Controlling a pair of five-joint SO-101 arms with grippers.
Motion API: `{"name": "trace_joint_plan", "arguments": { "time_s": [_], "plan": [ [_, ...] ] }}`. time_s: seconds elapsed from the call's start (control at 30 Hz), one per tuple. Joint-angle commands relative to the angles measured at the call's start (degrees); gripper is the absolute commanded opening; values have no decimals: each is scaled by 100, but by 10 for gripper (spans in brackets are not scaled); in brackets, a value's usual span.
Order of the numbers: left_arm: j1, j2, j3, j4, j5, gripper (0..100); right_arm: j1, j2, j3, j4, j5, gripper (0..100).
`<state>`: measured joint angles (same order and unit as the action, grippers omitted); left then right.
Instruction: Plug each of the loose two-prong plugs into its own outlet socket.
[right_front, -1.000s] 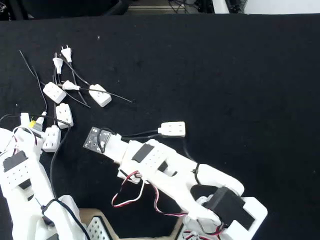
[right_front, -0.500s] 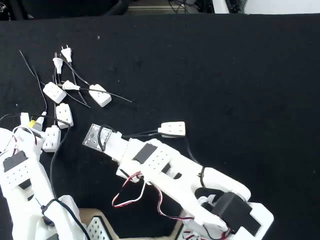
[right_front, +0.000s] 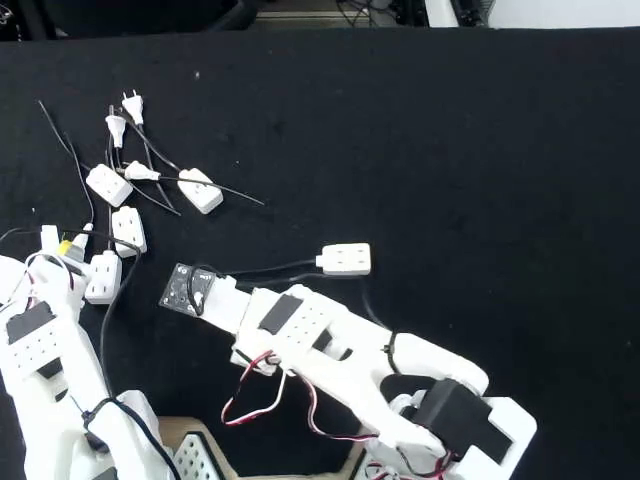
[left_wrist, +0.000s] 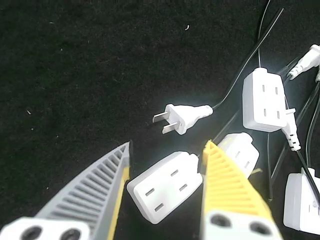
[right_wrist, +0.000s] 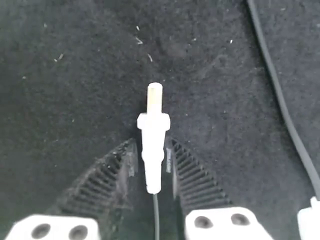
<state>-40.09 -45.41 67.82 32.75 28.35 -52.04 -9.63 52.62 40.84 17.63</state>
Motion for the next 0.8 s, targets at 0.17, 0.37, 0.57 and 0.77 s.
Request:
{"name": "trace_joint_plan", "arguments": {
  "time_s": [0.17, 0.37, 0.57, 0.77],
  "plan": [
    [-48, -53, -31, -79, 18, 234, -88, -541, -101, 9, -343, 82],
    [-48, -53, -31, -79, 18, 234, -70, -497, 31, -422, -510, 81],
    [-48, -53, -31, -79, 18, 234, -70, -268, 22, -457, -475, 81],
    [-57, -53, -31, -79, 18, 234, -62, -268, 31, -413, -246, 67]
  ]
}}
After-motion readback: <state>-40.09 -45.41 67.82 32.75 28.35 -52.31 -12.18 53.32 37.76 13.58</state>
